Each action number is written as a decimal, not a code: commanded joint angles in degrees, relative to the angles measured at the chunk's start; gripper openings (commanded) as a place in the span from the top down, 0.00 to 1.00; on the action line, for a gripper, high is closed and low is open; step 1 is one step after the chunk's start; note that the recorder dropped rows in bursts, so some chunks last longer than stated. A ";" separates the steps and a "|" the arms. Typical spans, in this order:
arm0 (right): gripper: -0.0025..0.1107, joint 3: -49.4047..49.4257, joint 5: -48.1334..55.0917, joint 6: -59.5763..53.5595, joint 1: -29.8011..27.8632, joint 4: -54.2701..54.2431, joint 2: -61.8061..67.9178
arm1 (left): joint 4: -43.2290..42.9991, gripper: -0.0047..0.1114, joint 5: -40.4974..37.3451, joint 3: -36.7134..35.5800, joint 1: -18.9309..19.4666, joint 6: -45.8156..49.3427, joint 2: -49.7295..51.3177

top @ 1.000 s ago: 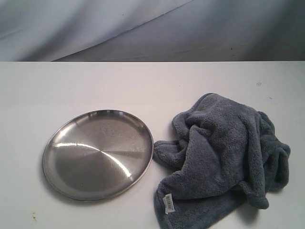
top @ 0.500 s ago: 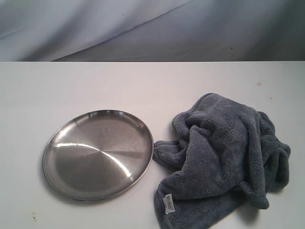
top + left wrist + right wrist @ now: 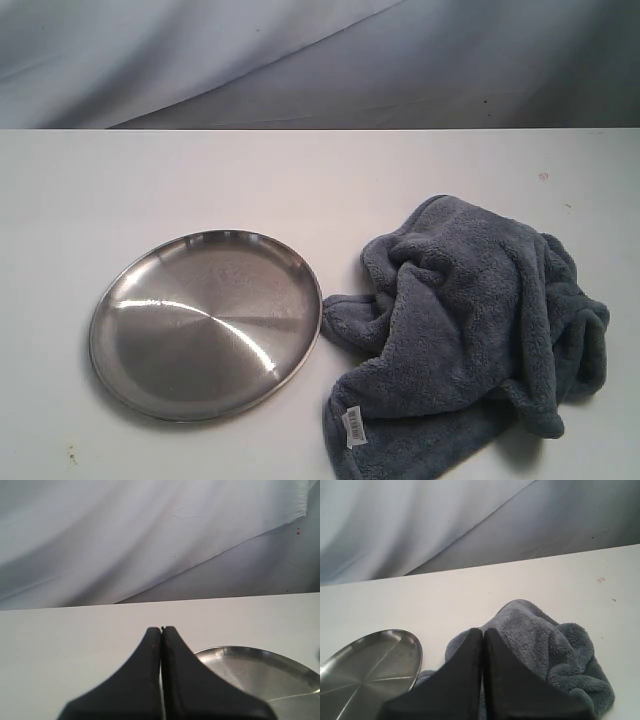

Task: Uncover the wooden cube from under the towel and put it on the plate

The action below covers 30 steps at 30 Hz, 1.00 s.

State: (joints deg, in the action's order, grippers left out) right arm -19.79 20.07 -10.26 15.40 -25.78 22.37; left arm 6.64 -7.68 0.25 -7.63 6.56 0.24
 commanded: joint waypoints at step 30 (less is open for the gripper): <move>0.98 -30.28 29.43 -10.47 0.28 -5.29 43.14 | 0.10 0.96 0.18 -0.25 -0.28 -0.14 -0.24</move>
State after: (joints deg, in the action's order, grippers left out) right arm -48.04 47.00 -20.97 15.40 -30.83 62.66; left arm 6.64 -7.68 0.25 -7.63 6.56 0.24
